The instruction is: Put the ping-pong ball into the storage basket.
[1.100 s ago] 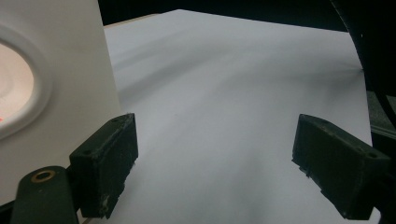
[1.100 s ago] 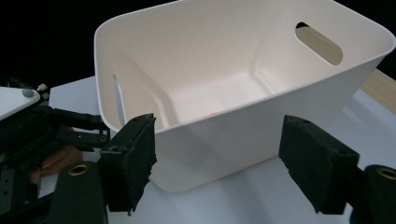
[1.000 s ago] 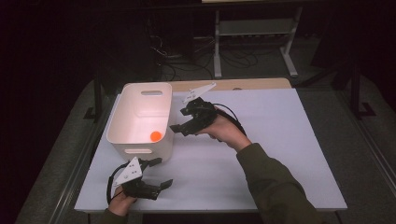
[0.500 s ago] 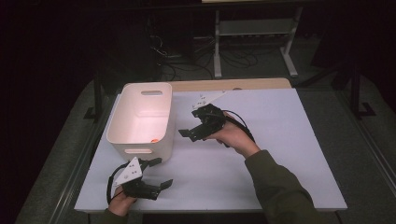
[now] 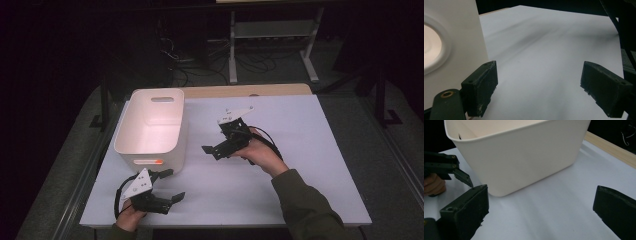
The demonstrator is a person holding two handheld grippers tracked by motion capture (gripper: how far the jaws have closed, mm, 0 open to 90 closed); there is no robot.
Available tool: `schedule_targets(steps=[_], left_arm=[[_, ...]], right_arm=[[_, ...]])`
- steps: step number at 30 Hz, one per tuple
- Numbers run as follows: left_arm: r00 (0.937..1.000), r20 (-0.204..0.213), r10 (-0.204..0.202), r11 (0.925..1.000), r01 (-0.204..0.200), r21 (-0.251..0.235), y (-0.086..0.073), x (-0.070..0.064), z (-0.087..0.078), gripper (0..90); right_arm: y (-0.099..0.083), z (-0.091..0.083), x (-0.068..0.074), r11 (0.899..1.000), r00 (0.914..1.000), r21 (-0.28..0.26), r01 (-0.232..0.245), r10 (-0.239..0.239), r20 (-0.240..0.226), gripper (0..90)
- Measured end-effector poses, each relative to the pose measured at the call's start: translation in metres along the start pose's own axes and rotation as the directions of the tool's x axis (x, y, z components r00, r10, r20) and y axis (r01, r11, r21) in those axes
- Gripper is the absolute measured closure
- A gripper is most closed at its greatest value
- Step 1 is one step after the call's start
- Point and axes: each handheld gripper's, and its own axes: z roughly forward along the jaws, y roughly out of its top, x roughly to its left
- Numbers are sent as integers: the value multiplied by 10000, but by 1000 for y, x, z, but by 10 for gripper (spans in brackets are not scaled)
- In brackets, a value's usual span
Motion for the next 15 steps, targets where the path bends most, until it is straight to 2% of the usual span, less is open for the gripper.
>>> schedule_targets(steps=[15], left_arm=[[10000,-3,12,10000,-12,-3,0,0,0,141]], right_arm=[[-32,-12,0,9995,9992,-82,-311,313,251,0]])
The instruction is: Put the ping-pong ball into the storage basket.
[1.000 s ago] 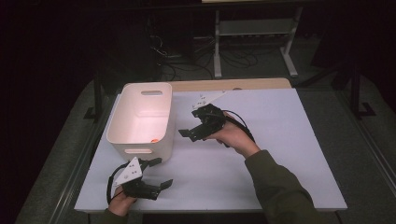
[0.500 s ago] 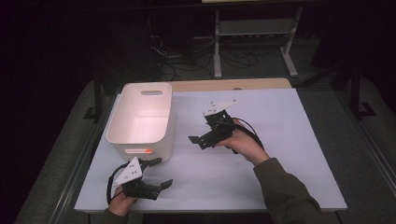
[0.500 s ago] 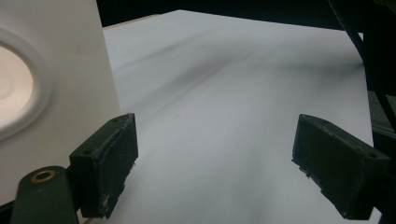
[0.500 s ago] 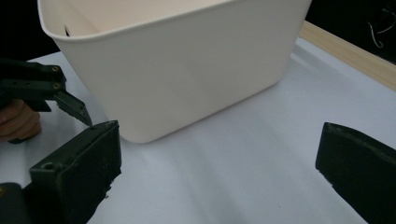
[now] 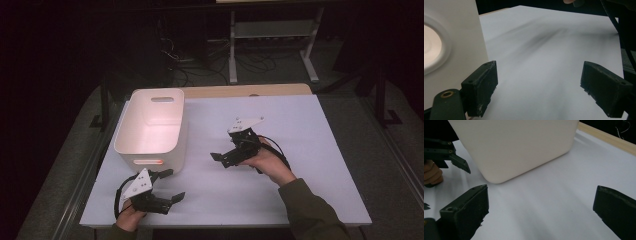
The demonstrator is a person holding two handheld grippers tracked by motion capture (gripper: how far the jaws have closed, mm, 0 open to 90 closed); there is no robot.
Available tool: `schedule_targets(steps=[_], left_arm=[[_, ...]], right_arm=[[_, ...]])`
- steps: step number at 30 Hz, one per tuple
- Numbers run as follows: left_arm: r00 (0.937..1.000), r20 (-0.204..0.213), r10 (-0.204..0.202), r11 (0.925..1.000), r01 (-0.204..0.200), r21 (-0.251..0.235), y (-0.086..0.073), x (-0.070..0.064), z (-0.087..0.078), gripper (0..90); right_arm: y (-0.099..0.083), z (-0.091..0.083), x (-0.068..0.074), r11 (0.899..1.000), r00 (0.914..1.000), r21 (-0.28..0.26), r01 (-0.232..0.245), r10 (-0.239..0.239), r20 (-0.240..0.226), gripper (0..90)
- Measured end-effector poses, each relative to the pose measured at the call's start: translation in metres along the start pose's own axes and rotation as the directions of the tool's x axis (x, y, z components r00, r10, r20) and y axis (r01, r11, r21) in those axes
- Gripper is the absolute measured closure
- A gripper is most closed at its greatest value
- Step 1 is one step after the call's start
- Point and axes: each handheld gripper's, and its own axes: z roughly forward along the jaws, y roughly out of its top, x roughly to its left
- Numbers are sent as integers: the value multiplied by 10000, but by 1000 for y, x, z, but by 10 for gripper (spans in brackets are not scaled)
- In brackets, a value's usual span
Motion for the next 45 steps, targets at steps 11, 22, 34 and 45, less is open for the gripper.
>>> schedule_targets(steps=[11,22,34,45], left_arm=[[10000,4,-6,10000,6,-9,0,0,0,141],[10000,7,-6,10000,6,-4,0,0,0,141],[10000,14,-7,10000,7,0,0,0,0,141],[10000,10,-1,10000,1,-3,0,0,0,141]], right_arm=[[-26,-10,-3,9995,9991,41,-312,311,295,0],[-45,-21,-5,9988,9975,20,-485,484,507,0],[-63,-33,-3,9980,9960,-67,-627,630,631,0],[-79,-46,-4,9963,9925,-181,-837,849,884,0]])
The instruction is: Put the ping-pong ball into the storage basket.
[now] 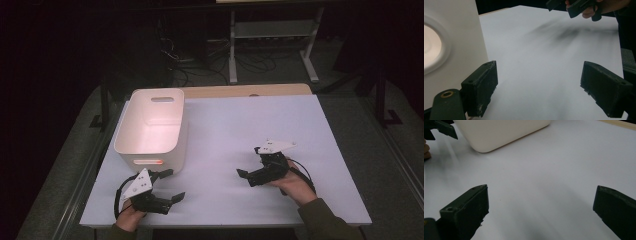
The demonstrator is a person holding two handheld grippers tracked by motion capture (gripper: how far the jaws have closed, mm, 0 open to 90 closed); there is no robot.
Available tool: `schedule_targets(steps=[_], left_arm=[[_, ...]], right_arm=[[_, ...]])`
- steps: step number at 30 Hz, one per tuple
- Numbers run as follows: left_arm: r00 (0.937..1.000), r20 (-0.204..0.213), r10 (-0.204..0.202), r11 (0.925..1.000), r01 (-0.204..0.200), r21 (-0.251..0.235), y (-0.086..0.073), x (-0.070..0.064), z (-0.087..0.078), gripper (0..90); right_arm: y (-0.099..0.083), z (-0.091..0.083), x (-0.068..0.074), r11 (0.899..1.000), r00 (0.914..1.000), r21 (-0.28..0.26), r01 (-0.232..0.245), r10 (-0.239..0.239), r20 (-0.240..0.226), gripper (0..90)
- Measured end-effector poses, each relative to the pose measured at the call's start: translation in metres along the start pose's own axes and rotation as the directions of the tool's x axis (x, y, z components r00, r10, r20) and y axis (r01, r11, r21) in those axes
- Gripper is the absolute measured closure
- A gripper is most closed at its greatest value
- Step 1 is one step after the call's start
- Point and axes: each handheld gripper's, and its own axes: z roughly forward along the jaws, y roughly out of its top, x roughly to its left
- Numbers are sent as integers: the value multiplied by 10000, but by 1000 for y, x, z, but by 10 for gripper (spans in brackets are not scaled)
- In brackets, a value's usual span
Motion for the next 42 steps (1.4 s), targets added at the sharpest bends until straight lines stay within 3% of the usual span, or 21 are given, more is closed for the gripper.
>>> schedule_targets(steps=[15,42], left_arm=[[10000,-13,-13,10000,13,19,0,0,0,141],[10000,-16,-24,10000,24,26,0,0,0,141]], right_arm=[[-20,-21,-10,9991,9974,-287,-323,341,639,0],[-61,-58,-21,9944,9811,-488,-939,1008,1649,0]])
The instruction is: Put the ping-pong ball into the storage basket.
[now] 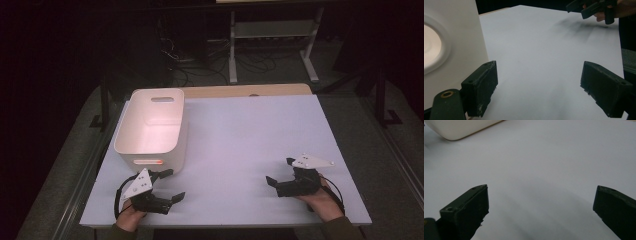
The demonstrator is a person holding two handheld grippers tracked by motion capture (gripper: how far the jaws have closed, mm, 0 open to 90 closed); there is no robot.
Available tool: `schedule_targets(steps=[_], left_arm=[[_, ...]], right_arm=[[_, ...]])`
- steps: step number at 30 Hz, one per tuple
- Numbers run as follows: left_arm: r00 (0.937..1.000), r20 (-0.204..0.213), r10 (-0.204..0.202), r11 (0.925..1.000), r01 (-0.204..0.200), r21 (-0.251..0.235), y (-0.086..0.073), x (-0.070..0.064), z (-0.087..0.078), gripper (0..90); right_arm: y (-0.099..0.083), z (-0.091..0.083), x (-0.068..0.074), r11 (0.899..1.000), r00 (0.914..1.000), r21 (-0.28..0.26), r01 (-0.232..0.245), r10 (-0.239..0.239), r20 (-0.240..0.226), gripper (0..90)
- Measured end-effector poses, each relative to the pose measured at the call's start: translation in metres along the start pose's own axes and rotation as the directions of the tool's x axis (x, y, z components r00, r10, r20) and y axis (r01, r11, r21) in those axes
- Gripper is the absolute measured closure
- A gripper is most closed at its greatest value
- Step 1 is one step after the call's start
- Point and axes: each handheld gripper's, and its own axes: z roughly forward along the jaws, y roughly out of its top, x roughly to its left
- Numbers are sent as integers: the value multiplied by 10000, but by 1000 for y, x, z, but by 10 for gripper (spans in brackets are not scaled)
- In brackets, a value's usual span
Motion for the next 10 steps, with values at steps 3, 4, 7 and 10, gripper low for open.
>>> schedule_targets(steps=[3,4,7,10], left_arm=[[10000,1,-3,10000,3,11,0,0,0,141],[10000,4,-8,10000,8,31,0,0,0,141],[10000,10,7,10000,-7,63,0,0,0,141],[10000,-6,15,10000,-15,61,0,0,0,141]], right_arm=[[-4,-2,-2,9999,9999,100,-13,11,140,0],[-4,-3,-2,9999,9999,110,-28,26,166,0],[-4,-2,-3,9999,9998,111,-29,27,190,0],[-4,-1,-3,9999,9996,158,60,-64,288,0]])
